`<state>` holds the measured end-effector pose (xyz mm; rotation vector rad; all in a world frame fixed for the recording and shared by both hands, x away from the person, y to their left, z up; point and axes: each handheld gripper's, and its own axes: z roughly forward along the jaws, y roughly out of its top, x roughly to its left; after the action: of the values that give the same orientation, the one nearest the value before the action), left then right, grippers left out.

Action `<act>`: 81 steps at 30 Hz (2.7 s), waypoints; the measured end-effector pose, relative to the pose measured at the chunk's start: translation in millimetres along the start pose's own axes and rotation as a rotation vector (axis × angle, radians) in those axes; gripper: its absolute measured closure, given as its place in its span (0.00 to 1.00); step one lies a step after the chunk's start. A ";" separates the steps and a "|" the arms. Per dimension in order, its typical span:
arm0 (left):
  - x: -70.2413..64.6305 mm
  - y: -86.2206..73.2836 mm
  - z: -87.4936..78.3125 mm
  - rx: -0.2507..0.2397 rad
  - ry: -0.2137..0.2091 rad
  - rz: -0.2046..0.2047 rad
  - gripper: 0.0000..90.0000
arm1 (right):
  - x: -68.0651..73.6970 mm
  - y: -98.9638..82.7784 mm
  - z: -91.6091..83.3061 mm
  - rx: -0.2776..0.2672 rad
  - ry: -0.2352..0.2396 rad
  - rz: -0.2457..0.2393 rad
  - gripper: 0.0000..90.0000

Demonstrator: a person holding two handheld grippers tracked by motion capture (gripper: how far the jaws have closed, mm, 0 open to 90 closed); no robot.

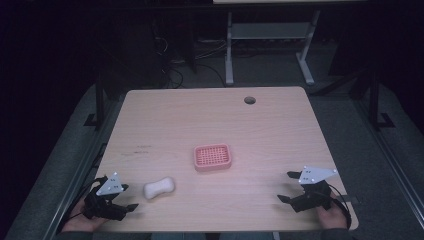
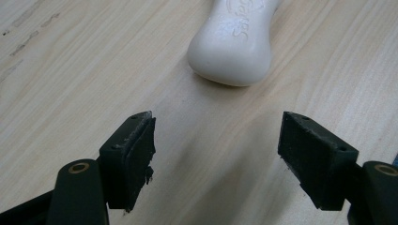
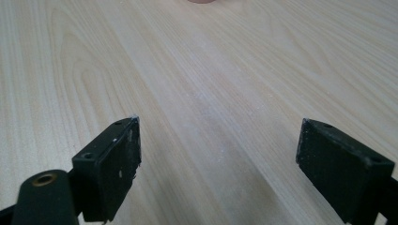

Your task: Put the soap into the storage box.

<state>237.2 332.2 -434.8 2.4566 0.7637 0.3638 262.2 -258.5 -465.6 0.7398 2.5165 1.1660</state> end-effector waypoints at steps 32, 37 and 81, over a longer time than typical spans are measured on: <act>-9.9 17.5 6.9 -0.010 -0.011 0.049 0.30 | 0.0 1.1 4.0 0.008 0.020 -0.007 0.15; -11.5 19.6 6.9 -0.012 -0.017 0.053 0.30 | 0.4 1.6 4.0 0.012 0.020 -0.008 0.15; -4.0 68.4 49.2 0.059 -0.108 0.170 0.40 | 1.2 2.0 6.8 0.025 0.034 -0.014 0.15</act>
<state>283.9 261.9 -436.8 2.5815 0.5293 0.2718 264.9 -252.4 -468.5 0.7134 2.5649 1.1537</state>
